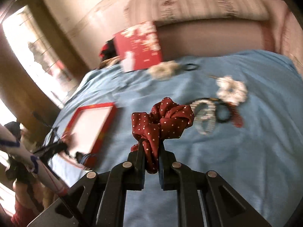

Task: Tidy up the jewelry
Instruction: 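Lower the watch and polka-dot scrunchie into the tray and open both grippers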

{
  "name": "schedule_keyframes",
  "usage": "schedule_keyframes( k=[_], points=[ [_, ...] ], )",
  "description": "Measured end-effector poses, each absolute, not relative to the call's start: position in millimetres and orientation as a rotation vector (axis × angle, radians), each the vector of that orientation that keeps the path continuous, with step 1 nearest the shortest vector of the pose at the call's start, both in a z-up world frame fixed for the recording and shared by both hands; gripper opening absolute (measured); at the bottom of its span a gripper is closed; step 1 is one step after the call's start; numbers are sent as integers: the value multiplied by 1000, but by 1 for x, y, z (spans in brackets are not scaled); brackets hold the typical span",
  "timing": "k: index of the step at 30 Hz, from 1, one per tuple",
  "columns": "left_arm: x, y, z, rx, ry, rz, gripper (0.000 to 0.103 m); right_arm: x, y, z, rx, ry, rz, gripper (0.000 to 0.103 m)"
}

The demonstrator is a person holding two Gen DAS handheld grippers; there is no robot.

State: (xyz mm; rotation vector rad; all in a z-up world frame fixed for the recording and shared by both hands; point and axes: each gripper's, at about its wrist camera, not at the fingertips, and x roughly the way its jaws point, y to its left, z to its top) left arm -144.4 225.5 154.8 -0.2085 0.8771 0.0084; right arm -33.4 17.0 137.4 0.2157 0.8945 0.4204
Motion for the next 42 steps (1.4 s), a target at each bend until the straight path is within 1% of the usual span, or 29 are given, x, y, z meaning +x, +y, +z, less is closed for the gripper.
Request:
schedule_keyframes(
  k=[9,15,18,23,27,35,39,40,41,42],
  points=[
    [-108,337,147,-328,887,158,40,-7,161,137,58,922,613,12],
    [-64,387,116,-427,948,191,40,25,244,110,-61,959,662,12],
    [-39,404,97,-435,987,216,40,44,276,86,-129,989,658,12],
    [-7,417,71,-412,1042,251,40,76,294,52,-123,1058,637,12],
    [4,428,56,-438,1066,278,40,98,298,36,-86,1090,623,12],
    [5,429,52,-441,1087,272,40,93,304,30,-87,1104,656,12],
    [2,424,53,-430,1104,274,40,85,310,31,-114,1097,658,16],
    [0,423,55,-436,1100,278,40,84,309,31,-111,1098,657,19],
    [-2,423,58,-445,1093,280,40,83,309,33,-106,1100,655,27],
    [-6,423,63,-465,1085,277,40,82,308,35,-105,1098,650,38]
  ],
)
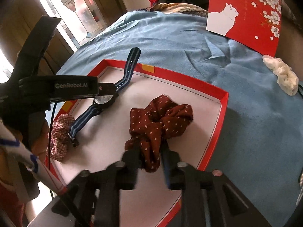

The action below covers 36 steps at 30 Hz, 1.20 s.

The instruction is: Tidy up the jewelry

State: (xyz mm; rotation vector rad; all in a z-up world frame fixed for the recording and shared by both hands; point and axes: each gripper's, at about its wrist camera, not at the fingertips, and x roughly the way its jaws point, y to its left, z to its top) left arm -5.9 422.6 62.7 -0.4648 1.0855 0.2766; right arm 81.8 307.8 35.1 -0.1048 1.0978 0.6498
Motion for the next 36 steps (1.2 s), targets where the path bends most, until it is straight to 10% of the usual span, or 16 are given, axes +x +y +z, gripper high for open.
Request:
schedule_keyframes(
  k=[12,26,36],
  points=[
    [-74,389,123,-423,1014,279,52,15,202,101,-130,942,588,58],
    [-112,214,121,-312,1034,31,58,-35,-75,61,180,1048,127,58],
    [-117,130,75,-355,1055,-46,58,6,-96,50,227,1002,121,43]
  ],
)
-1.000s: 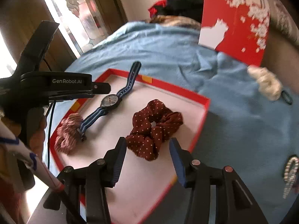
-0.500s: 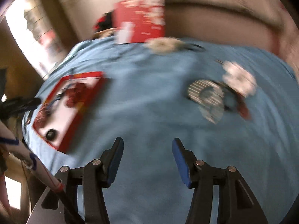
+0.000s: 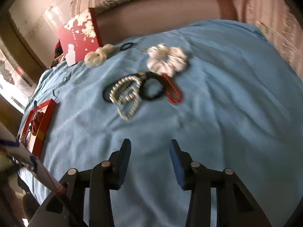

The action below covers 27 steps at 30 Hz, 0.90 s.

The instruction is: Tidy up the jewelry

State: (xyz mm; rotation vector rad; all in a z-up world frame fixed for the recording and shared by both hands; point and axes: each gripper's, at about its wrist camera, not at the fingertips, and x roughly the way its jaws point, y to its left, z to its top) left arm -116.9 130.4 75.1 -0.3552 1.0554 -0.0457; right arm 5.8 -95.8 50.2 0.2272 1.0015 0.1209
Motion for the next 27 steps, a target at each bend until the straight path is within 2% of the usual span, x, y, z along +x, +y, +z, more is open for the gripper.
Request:
schedule_keyframes(
  k=[6,7,8,10,11,18,24,25,27],
  points=[
    [-125,127,47,-365,1085,-6,58,66,-71,24,218,1020,126,42],
    [-126,127,45,-367,1084,-2,58,74,-69,17,217,1036,117,36],
    [-127,129,44,-369,1082,2,58,80,-67,10,219,1053,113,19],
    [-130,133,44,-370,1076,11,58,80,-66,8,236,1046,117,15],
    [-131,135,44,-369,1072,15,58,78,-66,8,273,1055,154,6],
    [-135,144,43,-381,1079,15,58,19,-28,1,331,1154,430,7],
    [-136,137,47,-362,1089,-13,58,-34,-22,8,268,1134,449,8],
    [-135,133,48,-359,1090,-25,58,-39,-26,10,251,1128,437,10],
    [-133,121,49,-342,1094,-69,58,-44,-39,15,231,1114,405,22]
  ],
)
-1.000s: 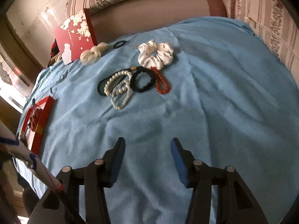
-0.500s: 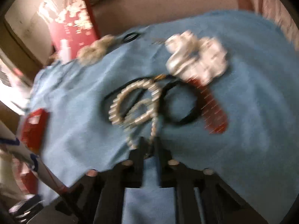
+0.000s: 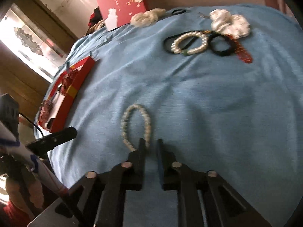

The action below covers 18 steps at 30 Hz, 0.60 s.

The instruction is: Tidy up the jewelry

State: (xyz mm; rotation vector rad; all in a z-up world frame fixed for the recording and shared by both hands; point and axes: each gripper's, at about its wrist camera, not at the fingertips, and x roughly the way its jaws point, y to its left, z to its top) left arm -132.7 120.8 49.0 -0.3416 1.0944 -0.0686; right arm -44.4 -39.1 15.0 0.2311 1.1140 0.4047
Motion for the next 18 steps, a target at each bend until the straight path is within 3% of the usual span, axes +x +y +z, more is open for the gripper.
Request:
schedule_keyframes(
  k=[2,11,16,18],
  points=[
    [-130,108,49,-321,1098,-111,58,-45,-58,22,245,1094,378,27],
    [-95,52,34,-255,1138,-282,55,2,-127,40,269,999,156,28],
    [-79,36,32,-223,1138,-322,55,42,-132,40,217,970,88,37],
    [-77,28,30,-194,1131,-328,49,58,-129,36,181,968,63,37]
  ],
)
